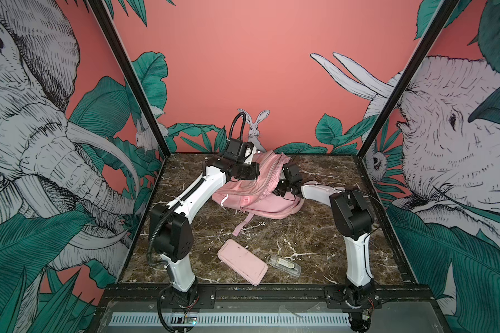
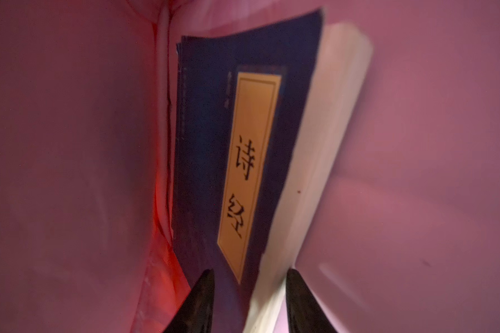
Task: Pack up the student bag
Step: 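Open the right gripper to release the book inside the backpack, then lift the right gripper out of the bag while the left releases the opening edge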
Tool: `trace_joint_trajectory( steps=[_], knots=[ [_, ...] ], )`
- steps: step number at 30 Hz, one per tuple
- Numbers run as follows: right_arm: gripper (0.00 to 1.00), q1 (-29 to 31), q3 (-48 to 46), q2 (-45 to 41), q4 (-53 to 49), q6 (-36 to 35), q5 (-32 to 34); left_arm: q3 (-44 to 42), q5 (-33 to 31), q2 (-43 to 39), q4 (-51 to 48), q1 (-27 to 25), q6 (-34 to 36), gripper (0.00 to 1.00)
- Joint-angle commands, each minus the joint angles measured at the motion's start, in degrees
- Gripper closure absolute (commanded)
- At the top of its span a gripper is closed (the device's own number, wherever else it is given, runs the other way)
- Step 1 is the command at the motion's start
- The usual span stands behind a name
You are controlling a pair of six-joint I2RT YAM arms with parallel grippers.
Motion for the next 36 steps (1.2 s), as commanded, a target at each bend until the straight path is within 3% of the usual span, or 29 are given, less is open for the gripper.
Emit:
trace_joint_trajectory(
  steps=[1,6,12,19,26,36],
  knots=[
    [0.61,0.57,2.9,1.66,0.14,-0.1,-0.74,-0.19,-0.27,-4.06,4.11,0.84,-0.87,1.0],
    [0.59,0.56,1.7,0.3,-0.18,-0.97,-0.67,-0.18,-0.11,-3.54,4.43,0.8,-1.03,1.0],
    [0.52,-0.65,-8.26,-6.63,0.52,-2.81,0.61,-0.61,0.7,-2.08,5.07,0.81,-1.22,1.0],
    [0.51,-1.49,-21.56,-21.34,-6.76,-12.35,6.64,-2.36,0.96,-0.26,6.22,0.03,-1.5,1.0],
    [0.5,-1.94,-30.29,-37.99,-18.34,-21.18,14.25,-1.54,-1.28,3.29,5.75,-4.14,-0.12,1.0],
    [0.46,-3.09,-33.38,-54.1,-30.44,-25.95,23.49,1.51,-3.13,10.69,5.07,-9.49,0.2,1.0]
  ],
)
